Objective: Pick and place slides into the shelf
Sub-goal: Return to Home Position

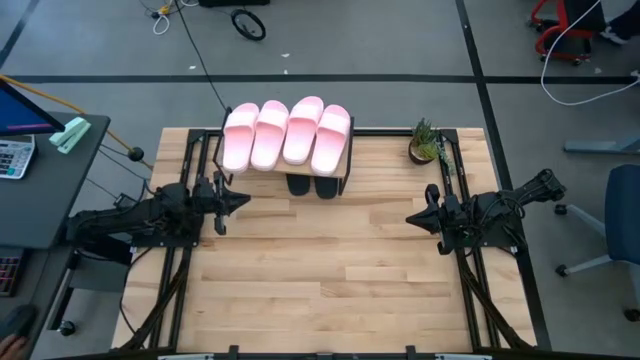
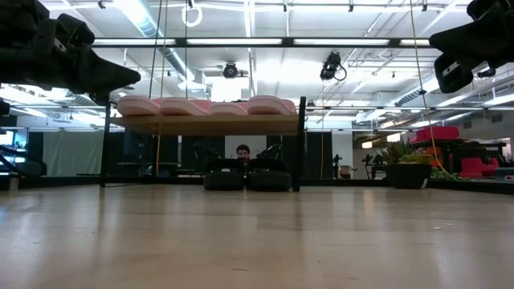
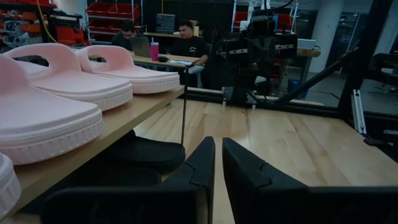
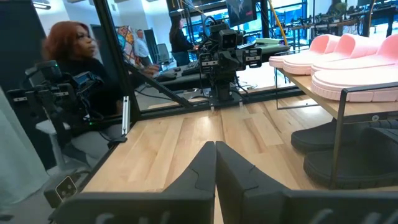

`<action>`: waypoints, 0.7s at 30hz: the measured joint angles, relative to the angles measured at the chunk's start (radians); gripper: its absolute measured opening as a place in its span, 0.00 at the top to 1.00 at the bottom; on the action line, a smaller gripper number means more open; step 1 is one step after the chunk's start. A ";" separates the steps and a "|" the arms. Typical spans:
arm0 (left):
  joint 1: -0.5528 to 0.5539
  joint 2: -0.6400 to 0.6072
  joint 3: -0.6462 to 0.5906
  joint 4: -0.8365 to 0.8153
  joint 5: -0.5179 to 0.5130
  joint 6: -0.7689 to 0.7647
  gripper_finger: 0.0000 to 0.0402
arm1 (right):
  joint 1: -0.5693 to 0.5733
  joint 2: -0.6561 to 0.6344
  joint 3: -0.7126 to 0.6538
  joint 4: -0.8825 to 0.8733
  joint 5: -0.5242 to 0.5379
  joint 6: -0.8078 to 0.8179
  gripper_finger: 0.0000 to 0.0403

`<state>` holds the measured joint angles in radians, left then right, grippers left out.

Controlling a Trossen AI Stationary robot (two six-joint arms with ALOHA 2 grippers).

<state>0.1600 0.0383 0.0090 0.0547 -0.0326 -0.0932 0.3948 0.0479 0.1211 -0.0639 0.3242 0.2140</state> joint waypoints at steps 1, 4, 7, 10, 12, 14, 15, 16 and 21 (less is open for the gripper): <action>0.000 0.000 0.000 0.000 0.000 0.000 0.90 | 0.000 0.000 0.000 0.000 0.000 0.000 0.98; 0.000 0.000 0.000 0.000 0.000 0.000 0.91 | 0.000 0.000 0.000 0.000 0.000 0.000 0.98; 0.000 0.000 0.000 0.000 0.000 0.000 0.91 | 0.000 0.000 0.000 0.000 0.000 0.000 0.98; 0.000 0.000 0.000 0.000 0.000 0.001 0.93 | 0.000 0.000 0.000 0.000 0.000 0.000 0.98; 0.000 0.000 0.000 0.000 0.000 0.000 0.93 | 0.000 0.000 0.000 0.000 0.000 0.000 0.98; 0.000 0.000 0.000 0.000 0.000 0.000 0.94 | 0.000 0.000 0.000 0.000 0.000 0.000 0.98; 0.000 0.000 0.000 0.000 0.000 0.001 0.94 | 0.000 0.000 0.000 0.000 0.000 0.000 0.98; 0.000 0.000 0.000 0.000 0.000 0.000 0.94 | 0.000 0.000 0.000 0.000 0.000 0.000 0.98; 0.000 0.000 0.000 0.000 0.000 0.000 0.92 | 0.000 0.000 0.000 0.000 0.000 0.000 0.98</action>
<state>0.1597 0.0383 0.0089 0.0547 -0.0325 -0.0933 0.3947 0.0479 0.1211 -0.0639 0.3241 0.2142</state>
